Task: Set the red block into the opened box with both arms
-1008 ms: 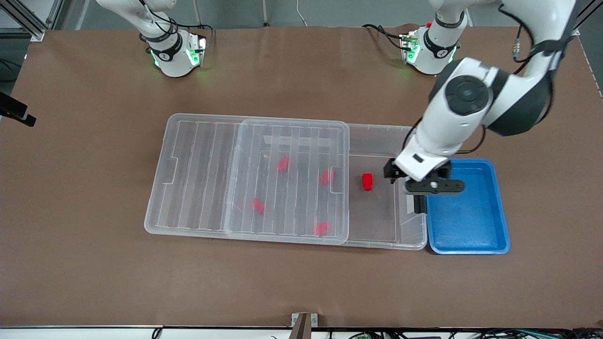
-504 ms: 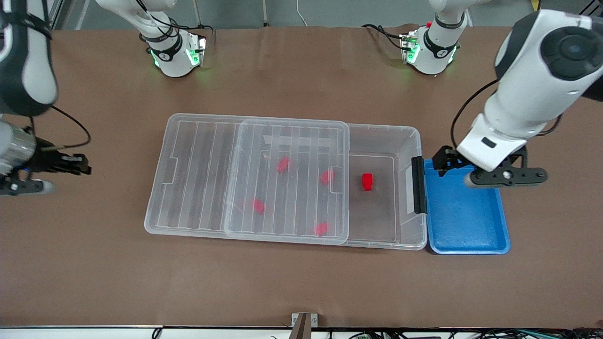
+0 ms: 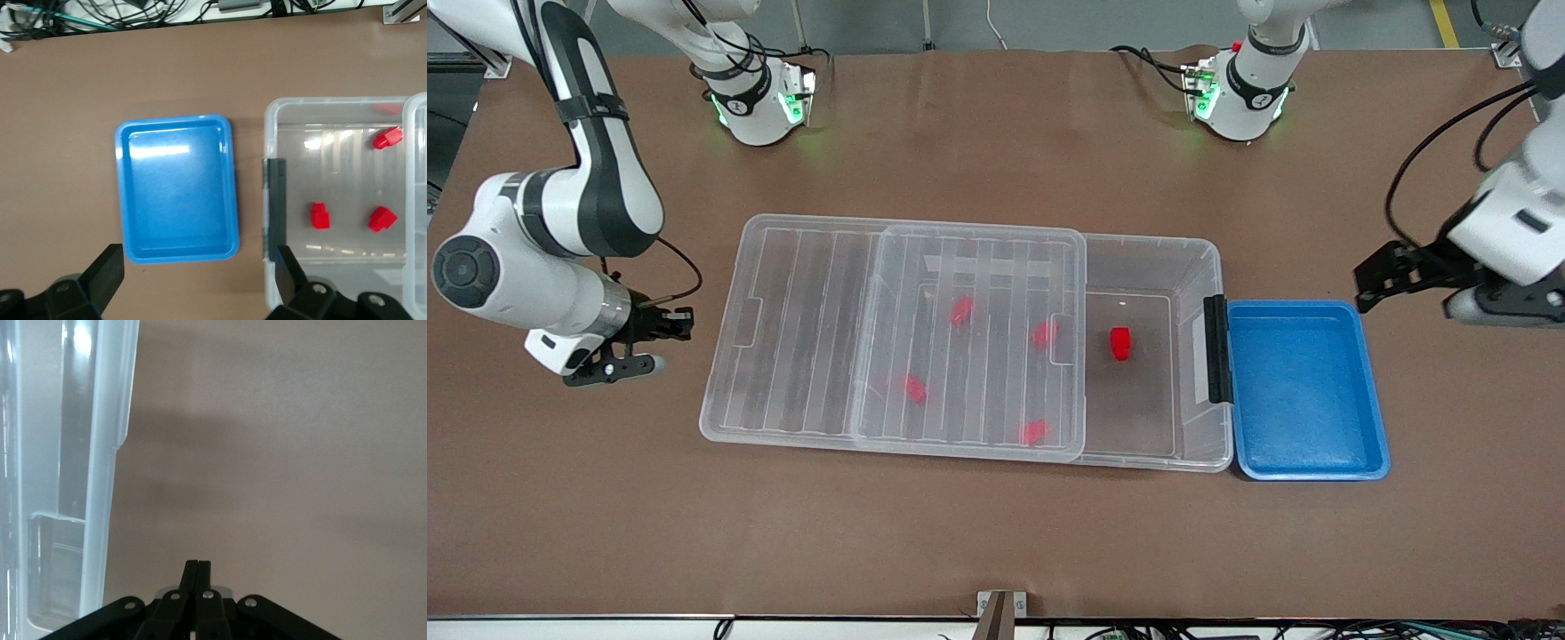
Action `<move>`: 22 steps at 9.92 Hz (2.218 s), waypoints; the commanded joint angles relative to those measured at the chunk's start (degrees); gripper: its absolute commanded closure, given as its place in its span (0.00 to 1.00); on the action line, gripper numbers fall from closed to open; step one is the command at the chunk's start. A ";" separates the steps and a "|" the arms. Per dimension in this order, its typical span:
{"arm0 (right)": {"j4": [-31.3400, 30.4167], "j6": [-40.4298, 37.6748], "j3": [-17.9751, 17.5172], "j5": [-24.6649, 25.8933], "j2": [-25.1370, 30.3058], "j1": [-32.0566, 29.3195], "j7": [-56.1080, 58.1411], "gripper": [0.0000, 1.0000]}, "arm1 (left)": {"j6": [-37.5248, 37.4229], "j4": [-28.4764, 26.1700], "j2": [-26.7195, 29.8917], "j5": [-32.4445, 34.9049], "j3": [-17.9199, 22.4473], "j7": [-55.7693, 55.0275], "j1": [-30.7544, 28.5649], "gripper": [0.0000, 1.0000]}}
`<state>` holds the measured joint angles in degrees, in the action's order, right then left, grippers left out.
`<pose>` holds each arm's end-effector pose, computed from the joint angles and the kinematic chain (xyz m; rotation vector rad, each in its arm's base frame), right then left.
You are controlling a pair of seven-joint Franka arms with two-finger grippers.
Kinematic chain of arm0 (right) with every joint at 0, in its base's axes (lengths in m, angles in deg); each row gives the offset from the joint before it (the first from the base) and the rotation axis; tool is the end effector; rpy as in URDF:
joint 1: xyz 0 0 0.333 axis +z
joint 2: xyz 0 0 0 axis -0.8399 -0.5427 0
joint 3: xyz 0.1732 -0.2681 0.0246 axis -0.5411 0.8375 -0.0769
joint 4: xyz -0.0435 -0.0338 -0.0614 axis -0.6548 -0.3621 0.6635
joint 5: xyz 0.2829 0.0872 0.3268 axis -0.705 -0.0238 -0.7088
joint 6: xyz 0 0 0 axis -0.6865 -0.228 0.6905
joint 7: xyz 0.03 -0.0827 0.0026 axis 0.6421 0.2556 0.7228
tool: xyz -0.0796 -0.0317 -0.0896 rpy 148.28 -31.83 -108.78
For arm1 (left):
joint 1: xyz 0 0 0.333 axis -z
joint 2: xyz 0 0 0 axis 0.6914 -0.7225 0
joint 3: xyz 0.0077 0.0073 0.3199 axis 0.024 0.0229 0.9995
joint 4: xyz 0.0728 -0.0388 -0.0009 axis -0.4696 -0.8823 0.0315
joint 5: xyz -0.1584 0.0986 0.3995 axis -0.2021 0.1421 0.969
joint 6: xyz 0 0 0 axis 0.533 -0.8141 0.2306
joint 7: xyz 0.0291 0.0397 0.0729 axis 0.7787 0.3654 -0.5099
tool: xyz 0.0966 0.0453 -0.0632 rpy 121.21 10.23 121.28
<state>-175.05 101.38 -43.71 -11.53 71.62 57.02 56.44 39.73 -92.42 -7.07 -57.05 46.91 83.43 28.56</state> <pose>0.6324 0.0247 0.3175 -3.0535 -0.2470 0.2187 0.6515 -0.0781 0.6391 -3.1299 0.1693 -0.1957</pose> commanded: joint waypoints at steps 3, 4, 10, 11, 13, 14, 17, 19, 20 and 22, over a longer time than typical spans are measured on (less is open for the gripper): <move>-1.46 1.35 -2.58 -5.20 -0.09 -0.67 0.47 1.00 | -8.95 -4.53 7.19 -3.16 15.27 3.54 12.80 0.00; -1.37 1.35 -2.84 -6.44 -0.36 -0.59 0.39 1.00 | -8.96 -6.89 8.95 -4.83 17.63 4.95 13.41 0.00; 1.52 2.58 -10.74 -9.36 -3.25 -0.41 -5.93 1.00 | -9.67 -9.38 10.55 -4.14 22.23 4.34 16.50 0.00; 2.05 3.54 -12.40 -9.36 -4.30 -0.06 -8.38 1.00 | -9.58 -9.38 10.55 -4.05 22.23 4.34 16.50 0.00; 2.41 6.17 -15.93 -8.92 -5.98 0.03 -12.17 1.00 | -9.58 -9.47 10.73 -4.14 22.14 3.91 16.58 0.00; 3.37 6.27 -16.20 -8.83 -7.12 0.73 -12.53 1.00 | -9.58 -9.47 10.73 -4.23 22.05 3.56 16.67 0.00; 5.48 6.27 -16.29 -8.74 -9.14 2.31 -13.85 1.00 | -9.49 -9.12 10.55 -5.11 20.65 3.64 17.02 0.00; 6.36 6.10 -16.29 -8.66 -9.59 3.11 -15.00 1.00 | -9.40 -9.03 10.46 -5.11 20.21 3.73 17.02 0.00; 6.45 5.83 -16.29 -8.22 -9.59 2.76 -14.82 1.00 | -9.40 -8.85 10.46 -5.02 20.21 3.73 17.02 0.00; 6.45 5.31 -16.20 -4.99 -9.15 1.88 -14.64 0.92 | -9.31 -8.76 10.46 -5.02 20.12 3.73 17.02 0.00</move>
<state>-169.41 107.51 -59.40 -18.67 62.56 59.80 42.83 30.28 -99.45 3.10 -61.35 67.03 87.44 45.55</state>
